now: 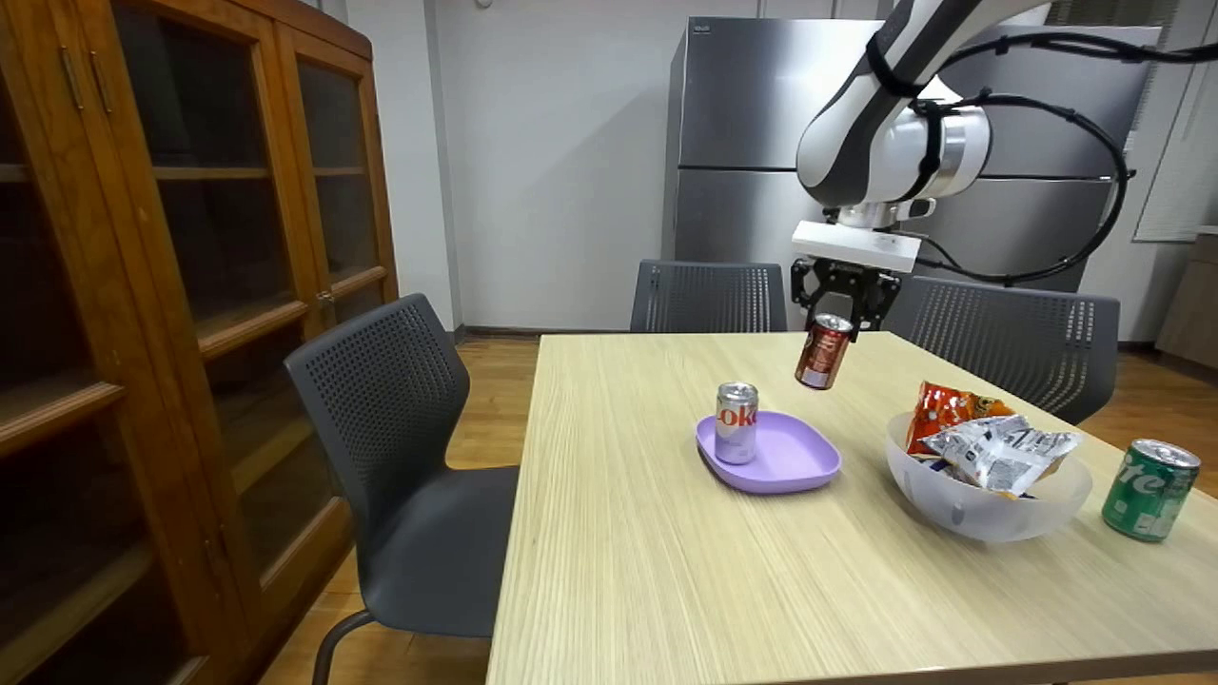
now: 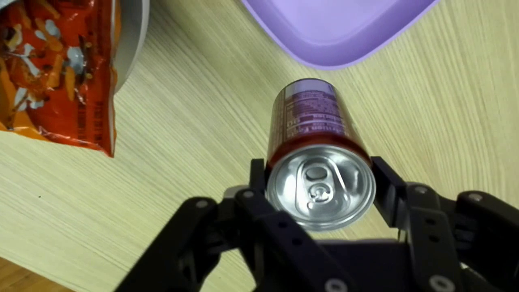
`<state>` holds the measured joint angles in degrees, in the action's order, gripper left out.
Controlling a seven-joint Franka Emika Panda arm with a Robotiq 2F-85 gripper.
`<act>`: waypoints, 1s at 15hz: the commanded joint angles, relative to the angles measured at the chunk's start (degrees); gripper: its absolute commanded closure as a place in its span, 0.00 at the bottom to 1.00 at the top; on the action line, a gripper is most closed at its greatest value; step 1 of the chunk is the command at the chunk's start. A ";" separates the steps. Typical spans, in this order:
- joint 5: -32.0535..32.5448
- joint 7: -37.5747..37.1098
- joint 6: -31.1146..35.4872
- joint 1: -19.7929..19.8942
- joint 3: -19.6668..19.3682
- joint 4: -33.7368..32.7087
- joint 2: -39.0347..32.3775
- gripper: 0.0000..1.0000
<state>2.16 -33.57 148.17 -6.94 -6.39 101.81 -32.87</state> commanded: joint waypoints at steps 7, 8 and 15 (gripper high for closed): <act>0.63 8.38 -1.50 -3.07 1.30 0.96 -0.38 0.62; 0.79 8.67 -1.66 -3.39 1.32 0.66 -0.89 0.62; 1.35 9.62 -2.52 -4.55 1.01 -1.45 -4.04 0.62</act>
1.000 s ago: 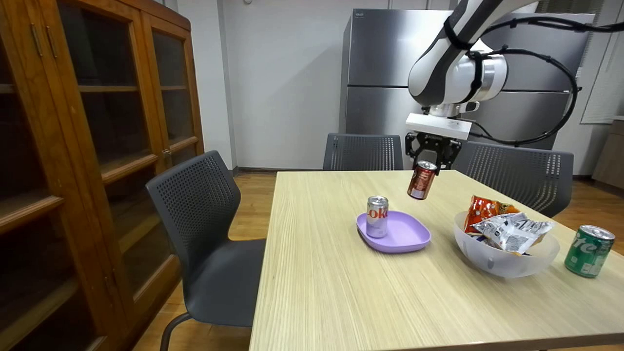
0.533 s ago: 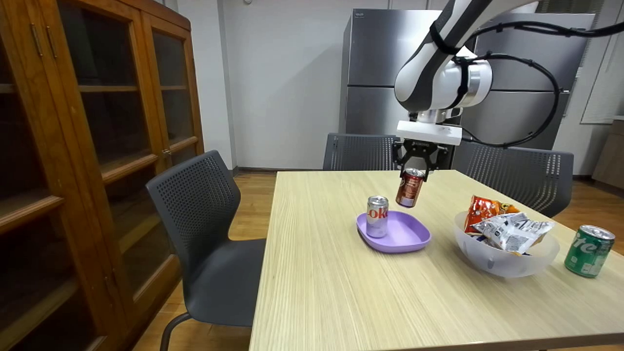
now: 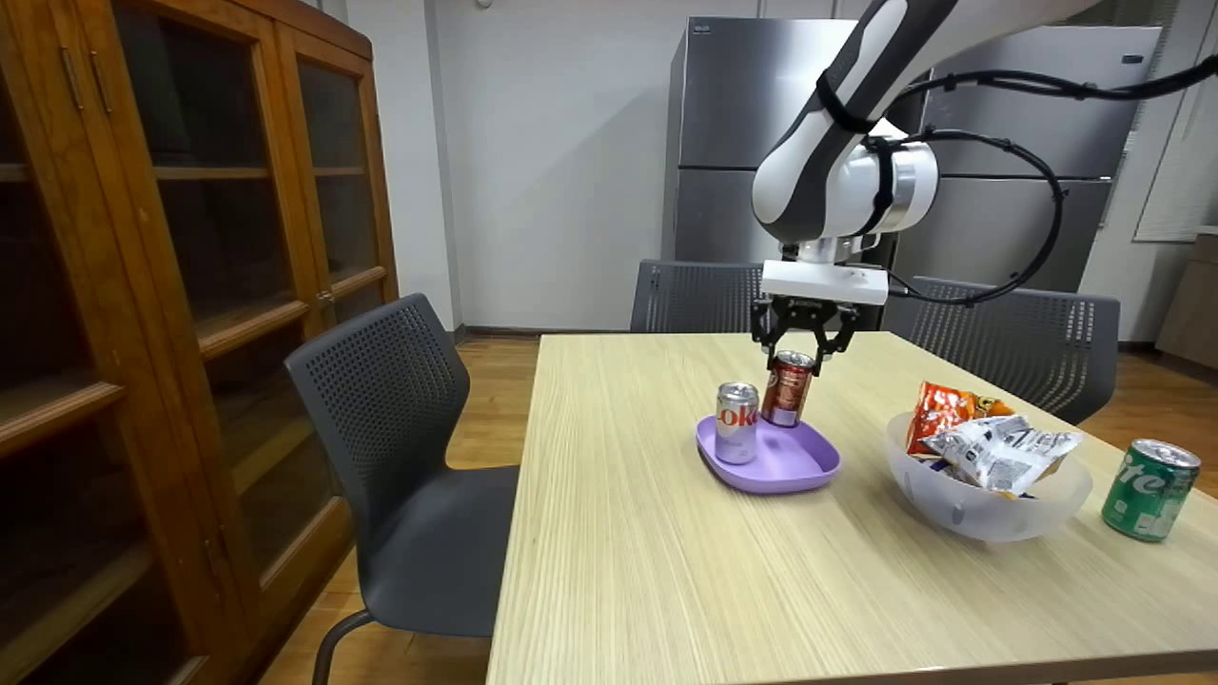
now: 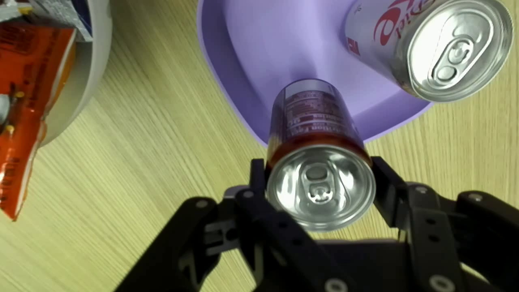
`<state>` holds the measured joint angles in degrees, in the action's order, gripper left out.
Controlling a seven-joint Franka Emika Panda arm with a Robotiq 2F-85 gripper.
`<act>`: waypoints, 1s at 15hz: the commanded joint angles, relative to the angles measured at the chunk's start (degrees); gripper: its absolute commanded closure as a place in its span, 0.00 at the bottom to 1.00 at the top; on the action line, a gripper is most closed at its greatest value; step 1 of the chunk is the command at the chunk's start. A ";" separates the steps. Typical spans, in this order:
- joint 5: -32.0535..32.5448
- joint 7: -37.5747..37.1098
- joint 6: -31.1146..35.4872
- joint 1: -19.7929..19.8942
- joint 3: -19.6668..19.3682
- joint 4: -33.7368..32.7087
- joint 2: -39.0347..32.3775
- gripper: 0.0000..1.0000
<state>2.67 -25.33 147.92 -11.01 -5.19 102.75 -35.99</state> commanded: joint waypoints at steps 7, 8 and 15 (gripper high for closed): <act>1.05 2.44 -3.06 -1.22 -0.20 -4.05 -2.93 0.62; 1.03 2.53 -3.23 -1.25 -0.21 -4.30 -3.16 0.62; 1.16 2.84 -4.46 -1.35 -0.30 -4.92 -3.64 0.10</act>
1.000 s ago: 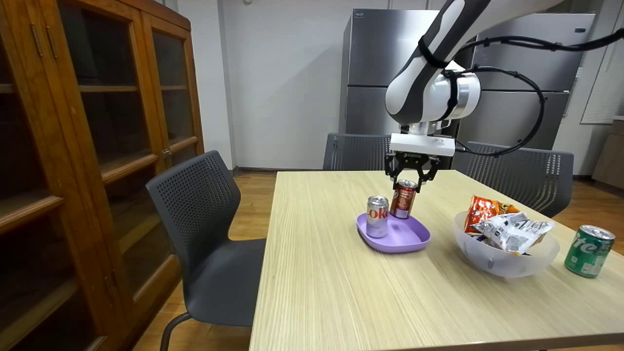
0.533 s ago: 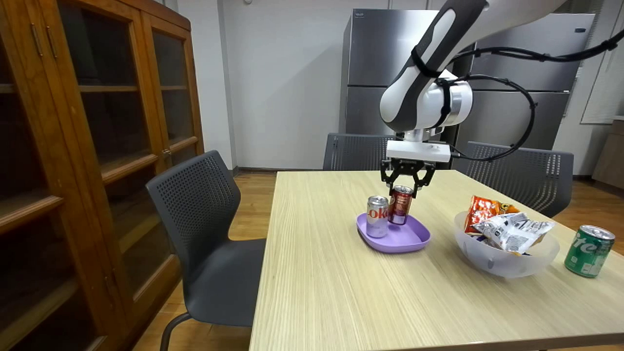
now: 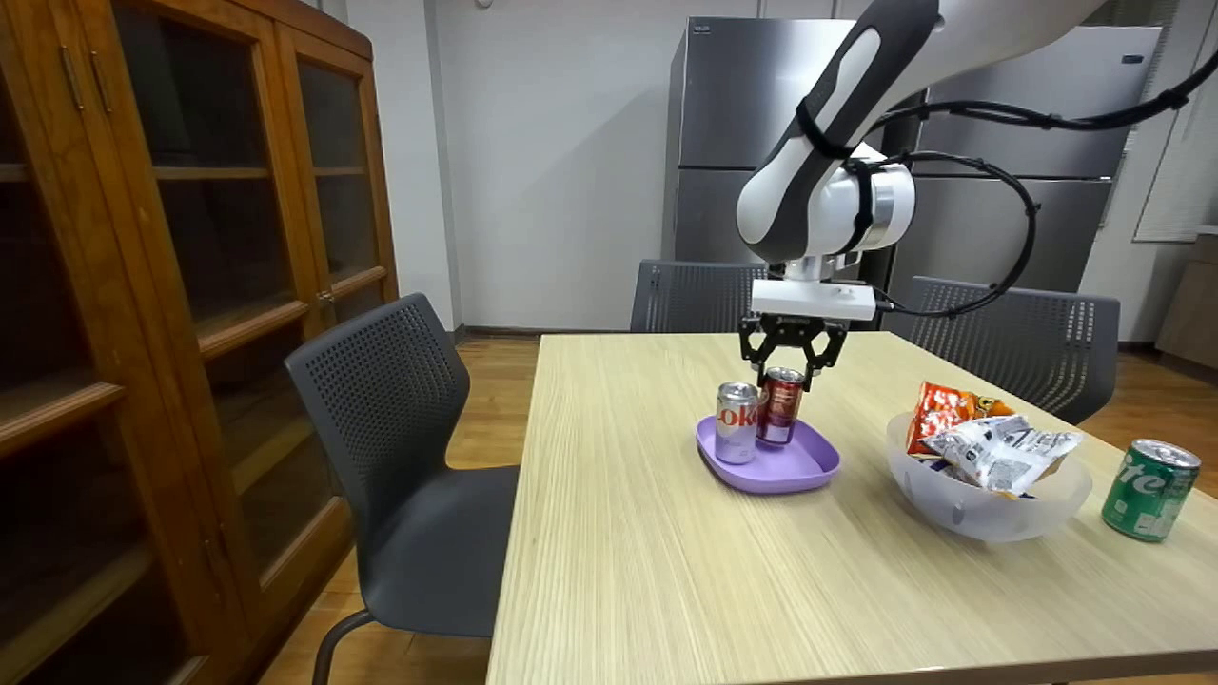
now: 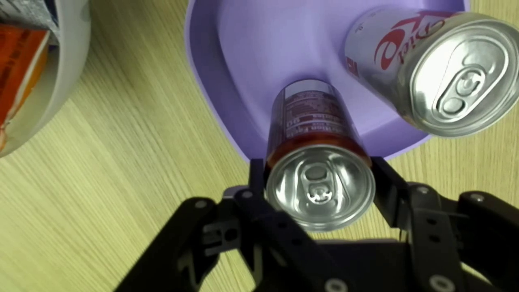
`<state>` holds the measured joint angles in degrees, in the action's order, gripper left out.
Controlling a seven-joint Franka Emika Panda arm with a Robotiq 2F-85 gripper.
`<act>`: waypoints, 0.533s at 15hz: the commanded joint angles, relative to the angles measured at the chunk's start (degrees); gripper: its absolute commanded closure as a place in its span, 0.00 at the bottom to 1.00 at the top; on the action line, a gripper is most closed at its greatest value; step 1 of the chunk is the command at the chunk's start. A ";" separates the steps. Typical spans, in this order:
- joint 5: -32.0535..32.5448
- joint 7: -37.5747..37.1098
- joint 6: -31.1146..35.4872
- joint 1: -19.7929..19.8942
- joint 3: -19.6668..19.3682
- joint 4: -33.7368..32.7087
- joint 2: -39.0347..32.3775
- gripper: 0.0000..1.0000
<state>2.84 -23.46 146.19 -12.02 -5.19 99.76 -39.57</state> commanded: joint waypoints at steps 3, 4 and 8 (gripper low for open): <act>0.63 1.08 -2.76 -0.16 0.03 -1.85 0.72 0.03; 0.51 1.12 -2.67 -0.11 0.15 -1.89 1.00 0.00; -0.26 1.13 -1.65 0.60 0.40 -1.67 2.79 0.00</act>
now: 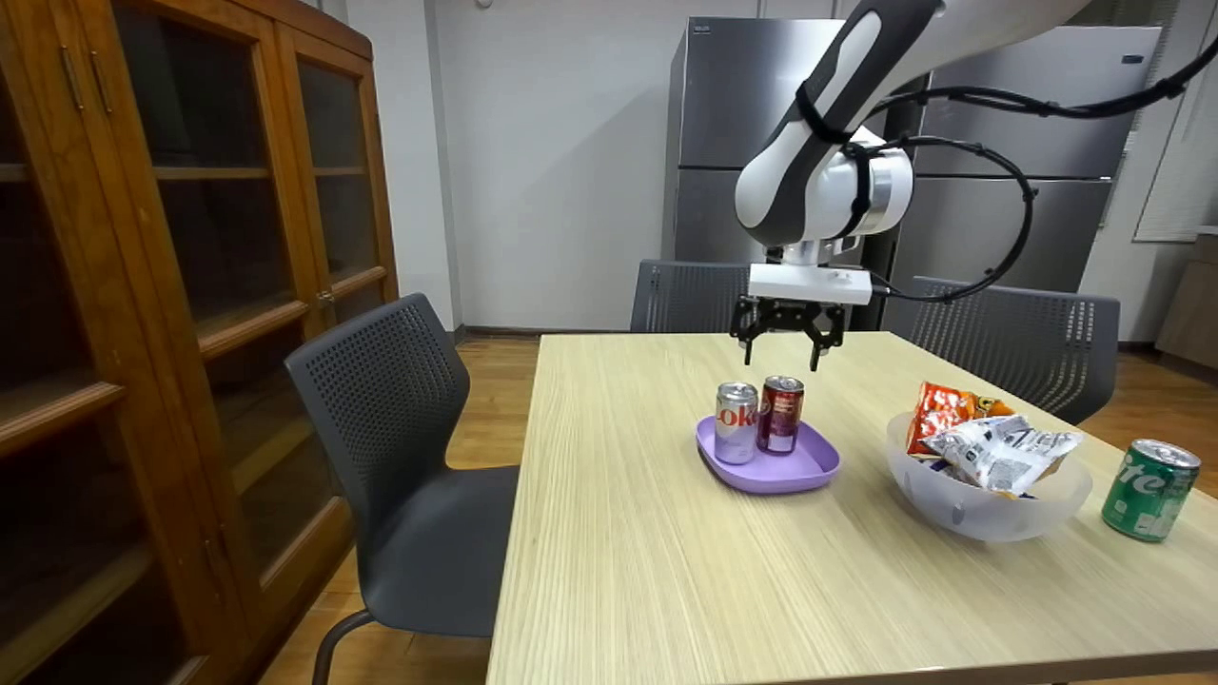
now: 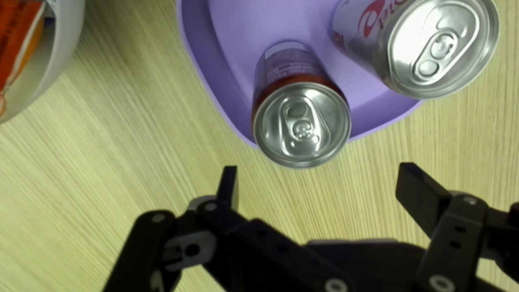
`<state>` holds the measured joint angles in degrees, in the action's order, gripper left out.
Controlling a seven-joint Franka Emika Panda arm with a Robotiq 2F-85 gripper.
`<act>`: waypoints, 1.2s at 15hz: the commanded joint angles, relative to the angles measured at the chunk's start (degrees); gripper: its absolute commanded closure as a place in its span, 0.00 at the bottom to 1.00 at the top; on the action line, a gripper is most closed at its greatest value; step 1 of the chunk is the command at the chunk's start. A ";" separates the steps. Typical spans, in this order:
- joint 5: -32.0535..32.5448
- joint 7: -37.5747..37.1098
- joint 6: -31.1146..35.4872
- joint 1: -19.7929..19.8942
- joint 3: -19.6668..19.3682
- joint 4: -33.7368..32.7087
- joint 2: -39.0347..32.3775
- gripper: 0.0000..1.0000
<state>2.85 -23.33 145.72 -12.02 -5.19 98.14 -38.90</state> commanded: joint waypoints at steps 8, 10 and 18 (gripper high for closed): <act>0.48 -2.42 -0.98 1.79 -4.07 2.66 7.80 0.00; 0.86 -3.38 -0.99 2.17 -5.44 3.51 8.90 0.00; 2.02 -7.44 -0.92 3.70 -9.97 8.30 12.09 0.00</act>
<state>2.88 -27.52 145.65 -8.81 -14.38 102.94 -29.97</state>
